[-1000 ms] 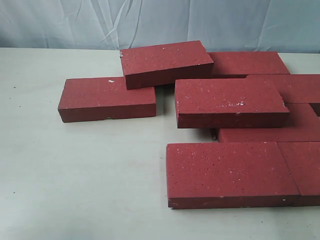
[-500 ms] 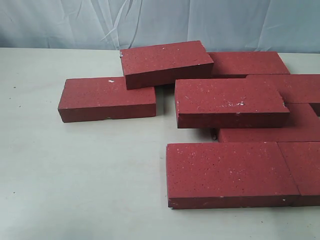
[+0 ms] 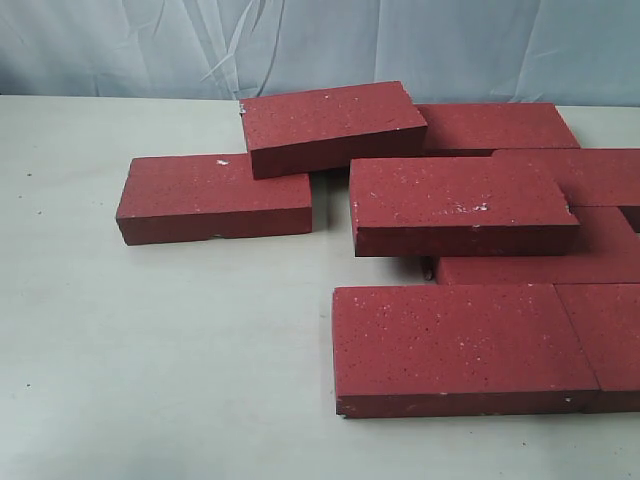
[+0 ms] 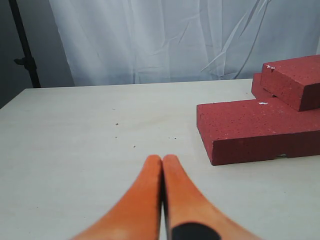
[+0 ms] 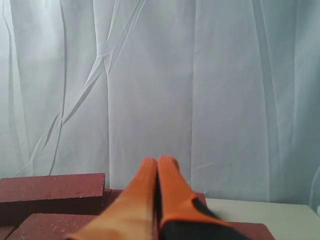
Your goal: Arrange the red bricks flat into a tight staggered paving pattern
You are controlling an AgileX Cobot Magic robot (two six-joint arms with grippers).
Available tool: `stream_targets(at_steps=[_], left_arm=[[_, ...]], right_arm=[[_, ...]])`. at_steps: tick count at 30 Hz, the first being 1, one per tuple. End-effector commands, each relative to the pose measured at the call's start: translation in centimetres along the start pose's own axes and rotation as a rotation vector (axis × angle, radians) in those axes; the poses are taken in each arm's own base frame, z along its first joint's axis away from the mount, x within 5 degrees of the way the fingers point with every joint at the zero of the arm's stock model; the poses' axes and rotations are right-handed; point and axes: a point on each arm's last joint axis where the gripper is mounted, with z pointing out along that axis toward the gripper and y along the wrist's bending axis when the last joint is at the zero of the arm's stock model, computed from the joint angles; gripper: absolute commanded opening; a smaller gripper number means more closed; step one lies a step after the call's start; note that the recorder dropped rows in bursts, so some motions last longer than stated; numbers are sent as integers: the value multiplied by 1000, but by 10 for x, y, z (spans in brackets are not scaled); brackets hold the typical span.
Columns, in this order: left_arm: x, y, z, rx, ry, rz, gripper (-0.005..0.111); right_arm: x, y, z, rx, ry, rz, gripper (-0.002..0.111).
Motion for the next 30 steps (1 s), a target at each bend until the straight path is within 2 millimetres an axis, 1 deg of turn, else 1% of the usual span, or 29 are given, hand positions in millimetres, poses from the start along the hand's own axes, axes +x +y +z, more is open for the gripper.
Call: stream_targets(at_steps=[1,13,16,19,22,25,28,29,30], left_arm=[[1,0,0,-4,-3,-4,0],[1,0,0,-4,-3,-4,0],[1,0,0,-4,-3,-4,0],[1,0,0,-4,-3,-4,0],[1,0,0,-4,-3,-4,0],[1,0,0,-4,-3,-4,0],[1,0,0,-4,-3,-4,0],[1,0,0,-4,-3,-4,0],[1,0,0,-4,-3,-4,0]], right_arm=[[-6,-1,-1,8,-4,-60,-1],[-6,-1,-1,8,0,-58,-1],[-6,-1,-1,8,4,-29,-1],[-7,-1,2,10,58,-29,-1],[-14,-2,7,13,111,-29,-1],[-26,-2,17,13,145,-32,-1],[-35,-2,28,13,185,-32,-1],[-37,-3,33,14,215,-32,-1],[-39,-3,41,16,281,-32,-1]])
